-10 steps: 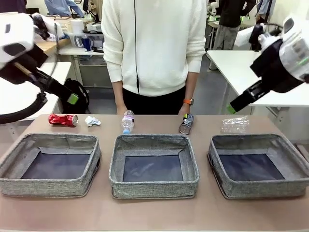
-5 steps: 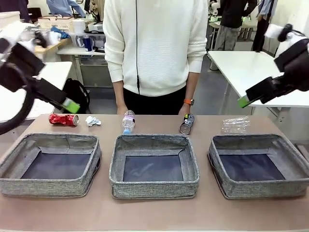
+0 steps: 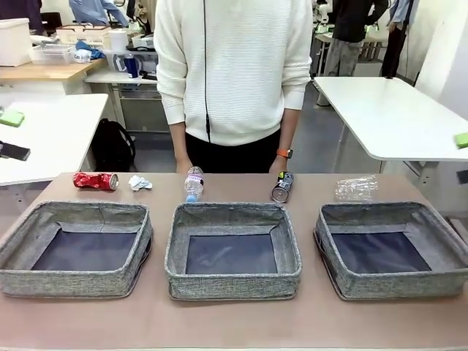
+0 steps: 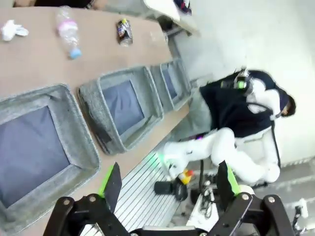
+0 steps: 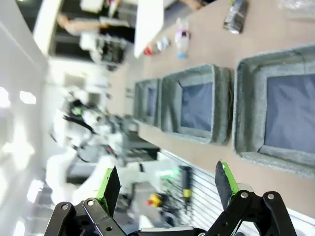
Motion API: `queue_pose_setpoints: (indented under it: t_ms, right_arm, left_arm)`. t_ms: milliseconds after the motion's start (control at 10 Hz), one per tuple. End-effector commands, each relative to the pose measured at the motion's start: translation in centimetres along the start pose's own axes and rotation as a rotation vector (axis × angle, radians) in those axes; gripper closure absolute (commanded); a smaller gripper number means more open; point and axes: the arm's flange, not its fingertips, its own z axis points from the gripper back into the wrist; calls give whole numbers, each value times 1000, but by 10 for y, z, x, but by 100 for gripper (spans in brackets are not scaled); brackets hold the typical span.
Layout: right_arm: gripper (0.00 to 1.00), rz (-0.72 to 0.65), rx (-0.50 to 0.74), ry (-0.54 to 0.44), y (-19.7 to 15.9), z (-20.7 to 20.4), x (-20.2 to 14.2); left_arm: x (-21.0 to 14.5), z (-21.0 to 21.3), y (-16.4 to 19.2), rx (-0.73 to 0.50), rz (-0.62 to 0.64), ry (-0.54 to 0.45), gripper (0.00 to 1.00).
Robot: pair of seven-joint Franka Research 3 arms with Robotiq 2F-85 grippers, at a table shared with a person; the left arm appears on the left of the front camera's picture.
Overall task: Sort the waste into the appropriate baskets.
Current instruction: Pick up the waste item pointed out by the person.
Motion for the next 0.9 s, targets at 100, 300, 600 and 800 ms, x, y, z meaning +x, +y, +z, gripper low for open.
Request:
queue_pose_setpoints:
  t_ms: [100,300,600,800]
  right_arm:
    - [0,-21,50,-181,-35,-20,1]
    - [0,-69,50,-63,-22,10,6]
    - [0,-69,50,-63,-22,10,6]
    - [0,-69,50,-63,-22,10,6]
  left_arm:
    - [-8,-11,48,-35,155,-92,0]
    - [-8,3,44,-16,134,-76,0]
    - [-8,3,44,-16,134,-76,0]
    - [-8,3,44,-16,134,-76,0]
